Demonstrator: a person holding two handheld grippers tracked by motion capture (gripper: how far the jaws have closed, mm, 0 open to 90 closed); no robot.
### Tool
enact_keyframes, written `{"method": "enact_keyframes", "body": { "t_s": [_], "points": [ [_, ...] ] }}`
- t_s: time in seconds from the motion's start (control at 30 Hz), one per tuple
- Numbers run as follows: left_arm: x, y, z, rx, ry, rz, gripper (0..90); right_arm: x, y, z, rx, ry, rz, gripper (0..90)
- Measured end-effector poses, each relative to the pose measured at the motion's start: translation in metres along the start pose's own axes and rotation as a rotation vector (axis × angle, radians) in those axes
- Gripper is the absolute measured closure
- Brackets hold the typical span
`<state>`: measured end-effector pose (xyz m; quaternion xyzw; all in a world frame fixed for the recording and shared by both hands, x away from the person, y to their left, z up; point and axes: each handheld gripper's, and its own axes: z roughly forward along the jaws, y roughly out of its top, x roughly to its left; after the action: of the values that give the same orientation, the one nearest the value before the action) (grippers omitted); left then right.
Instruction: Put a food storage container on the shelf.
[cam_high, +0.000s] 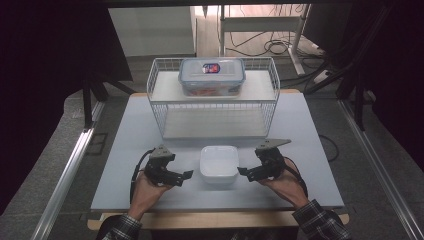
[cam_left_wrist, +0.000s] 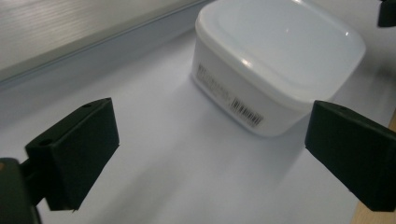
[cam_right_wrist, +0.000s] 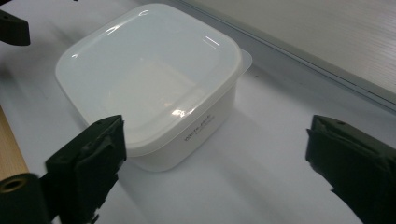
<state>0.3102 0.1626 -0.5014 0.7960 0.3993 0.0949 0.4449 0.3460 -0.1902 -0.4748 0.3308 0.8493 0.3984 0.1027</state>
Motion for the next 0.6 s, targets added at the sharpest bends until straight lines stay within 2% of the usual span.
{"method": "enact_keyframes", "body": {
  "t_s": [0.13, 0.17, 0.27, 0.43, 0.6],
  "points": [
    [-0.003, 0.010, 0.004, 0.004, 0.001, 0.017, 9.3, 0.000, 0.005, 0.000, 0.014, 0.002, 0.014, 13.4],
    [-0.005, 0.016, 0.007, 0.003, -0.006, 0.023, 11.9, 0.000, 0.008, -0.001, 0.006, 0.011, 0.008, 18.7],
    [-0.007, 0.024, 0.016, 0.011, -0.022, 0.031, 14.7, 0.001, 0.012, 0.000, -0.005, 0.019, 0.003, 21.8],
    [-0.009, 0.033, 0.031, 0.034, -0.044, 0.042, 12.1, -0.001, 0.018, 0.013, 0.009, 0.056, 0.020, 19.7],
    [-0.011, 0.036, 0.054, 0.074, -0.081, 0.021, 7.5, -0.001, 0.020, 0.030, 0.050, 0.083, 0.032, 12.3]
  ]
}}
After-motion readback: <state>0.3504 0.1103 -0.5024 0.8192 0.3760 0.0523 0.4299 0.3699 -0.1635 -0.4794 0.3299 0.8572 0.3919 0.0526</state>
